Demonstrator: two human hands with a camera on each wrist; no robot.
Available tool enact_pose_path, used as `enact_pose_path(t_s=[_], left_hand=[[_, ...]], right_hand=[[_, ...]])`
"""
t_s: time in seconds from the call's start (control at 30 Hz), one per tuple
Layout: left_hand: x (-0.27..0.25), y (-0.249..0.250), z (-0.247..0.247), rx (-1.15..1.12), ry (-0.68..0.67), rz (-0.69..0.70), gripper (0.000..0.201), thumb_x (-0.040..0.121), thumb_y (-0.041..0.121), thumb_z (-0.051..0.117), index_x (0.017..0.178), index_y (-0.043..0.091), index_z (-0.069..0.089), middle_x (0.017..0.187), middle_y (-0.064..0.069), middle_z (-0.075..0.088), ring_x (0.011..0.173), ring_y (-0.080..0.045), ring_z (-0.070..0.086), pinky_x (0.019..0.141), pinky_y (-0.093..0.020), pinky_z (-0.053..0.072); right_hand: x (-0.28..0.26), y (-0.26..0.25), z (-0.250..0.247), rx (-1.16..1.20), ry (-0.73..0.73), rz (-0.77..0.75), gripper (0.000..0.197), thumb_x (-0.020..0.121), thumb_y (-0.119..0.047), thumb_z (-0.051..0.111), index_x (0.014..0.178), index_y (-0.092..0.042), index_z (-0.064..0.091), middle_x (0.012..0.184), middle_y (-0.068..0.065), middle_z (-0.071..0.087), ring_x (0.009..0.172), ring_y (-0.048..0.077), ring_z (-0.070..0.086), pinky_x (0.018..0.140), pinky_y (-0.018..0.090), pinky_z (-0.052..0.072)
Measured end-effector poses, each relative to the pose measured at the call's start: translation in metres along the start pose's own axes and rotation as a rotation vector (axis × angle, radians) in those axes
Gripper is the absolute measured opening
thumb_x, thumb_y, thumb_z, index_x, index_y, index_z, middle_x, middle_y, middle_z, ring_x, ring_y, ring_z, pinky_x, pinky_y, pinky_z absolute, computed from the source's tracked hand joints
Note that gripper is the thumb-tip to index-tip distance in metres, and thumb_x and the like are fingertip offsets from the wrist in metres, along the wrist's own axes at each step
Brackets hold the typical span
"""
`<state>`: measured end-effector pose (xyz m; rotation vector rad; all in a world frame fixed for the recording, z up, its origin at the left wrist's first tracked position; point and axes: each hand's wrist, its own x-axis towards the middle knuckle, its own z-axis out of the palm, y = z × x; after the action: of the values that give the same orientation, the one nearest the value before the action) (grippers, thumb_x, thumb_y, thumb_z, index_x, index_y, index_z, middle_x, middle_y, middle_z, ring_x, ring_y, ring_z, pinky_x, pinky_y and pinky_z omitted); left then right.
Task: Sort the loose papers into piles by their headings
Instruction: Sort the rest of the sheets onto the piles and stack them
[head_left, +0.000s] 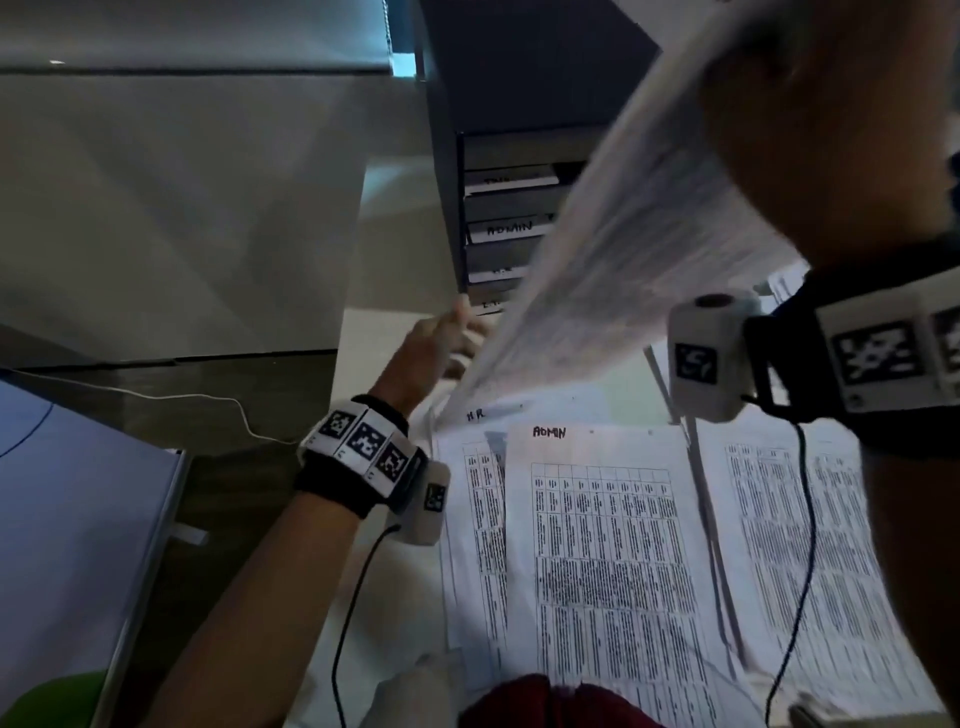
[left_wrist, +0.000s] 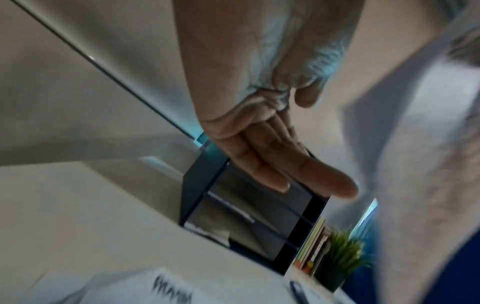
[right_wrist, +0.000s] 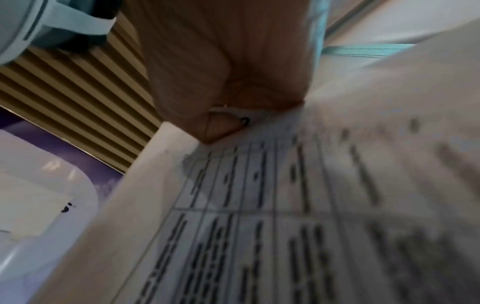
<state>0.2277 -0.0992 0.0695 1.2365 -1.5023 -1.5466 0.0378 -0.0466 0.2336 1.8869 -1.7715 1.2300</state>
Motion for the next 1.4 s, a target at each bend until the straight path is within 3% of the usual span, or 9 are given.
enact_pose_path(t_s=[0.13,0.2,0.3,0.4,0.6,0.83,0.97,1.13,1.4], left_hand=[[0.005,-0.044,-0.001,0.266,0.02,-0.097,0.029,0.097,0.024,0.044,0.073,0.014,0.058,0.061,0.001,0.06,0.047,0.001,0.057,0.051,-0.011,0.042],[0.012,-0.07,-0.004,0.613,0.033,-0.133,0.014,0.09,0.021,0.055,0.095,0.009,0.062,0.092,-0.007,0.063,0.08,-0.007,0.062,0.069,-0.015,0.04],[0.013,-0.104,-0.005,0.973,-0.171,-0.279,0.065,0.081,0.035,0.067,0.134,0.007,0.039,0.132,-0.016,0.039,0.123,-0.029,0.039,0.1,-0.035,0.036],[0.007,-0.113,-0.001,1.097,-0.154,-0.254,0.075,0.075,0.037,0.072,0.134,0.011,0.034,0.133,-0.012,0.031,0.125,-0.031,0.031,0.101,-0.043,0.036],[0.002,-0.112,0.006,1.157,-0.1,-0.12,0.064,0.076,0.028,0.073,0.128,0.013,0.038,0.127,-0.009,0.035,0.116,-0.029,0.041,0.093,-0.04,0.04],[-0.015,-0.11,0.01,0.601,-0.129,0.017,0.016,0.086,-0.007,0.047,0.093,0.001,0.06,0.089,-0.016,0.06,0.082,-0.023,0.058,0.072,-0.029,0.043],[-0.029,-0.105,0.006,0.186,-0.232,-0.163,0.026,0.087,0.012,0.06,0.113,0.009,0.062,0.111,0.0,0.064,0.101,-0.009,0.06,0.094,-0.024,0.046],[-0.04,-0.099,0.003,-0.114,-0.371,-0.305,0.034,0.086,0.003,0.058,0.118,0.014,0.059,0.096,0.008,0.069,0.087,-0.01,0.065,0.073,-0.019,0.054],[-0.04,-0.107,0.008,-0.112,-0.323,-0.286,0.044,0.08,0.001,0.065,0.118,0.022,0.059,0.12,0.0,0.063,0.11,-0.011,0.06,0.092,-0.03,0.051]], right_hand=[[0.005,0.001,-0.001,0.029,-0.224,0.095,0.031,0.083,-0.029,0.035,0.089,-0.015,0.061,0.086,0.006,0.058,0.077,0.002,0.043,0.069,0.023,0.04],[-0.003,0.001,0.005,0.144,-0.379,0.028,0.023,0.073,-0.034,0.039,0.072,-0.025,0.06,0.07,-0.008,0.056,0.066,0.004,0.05,0.057,0.013,0.038],[-0.039,0.017,0.045,0.092,-0.698,0.117,0.013,0.076,-0.021,0.054,0.07,-0.024,0.065,0.068,-0.006,0.062,0.067,0.013,0.059,0.062,0.014,0.045],[-0.092,0.032,0.089,-0.082,-0.977,0.141,0.014,0.08,-0.012,0.051,0.069,-0.012,0.059,0.081,0.008,0.063,0.077,0.026,0.056,0.083,0.035,0.046],[-0.169,0.038,0.124,-0.09,-1.201,0.097,0.007,0.084,-0.014,0.054,0.089,-0.012,0.059,0.099,0.003,0.052,0.089,0.02,0.052,0.081,0.029,0.029],[-0.208,0.047,0.141,0.042,-1.136,0.048,0.008,0.083,-0.005,0.058,0.089,-0.007,0.063,0.115,0.008,0.053,0.097,0.026,0.056,0.086,0.031,0.042],[-0.218,0.048,0.143,0.141,-1.077,0.104,0.012,0.081,-0.014,0.06,0.093,-0.012,0.063,0.098,0.002,0.066,0.084,0.023,0.062,0.088,0.039,0.044],[-0.219,0.047,0.143,0.394,-0.944,0.38,0.062,0.077,-0.069,0.034,0.078,-0.018,0.068,0.074,-0.008,0.067,0.07,0.012,0.064,0.074,0.03,0.044],[-0.22,0.045,0.147,0.455,-0.883,0.553,0.056,0.083,-0.063,0.049,0.057,-0.013,0.049,0.053,0.0,0.051,0.053,0.017,0.047,0.059,0.031,0.036]])
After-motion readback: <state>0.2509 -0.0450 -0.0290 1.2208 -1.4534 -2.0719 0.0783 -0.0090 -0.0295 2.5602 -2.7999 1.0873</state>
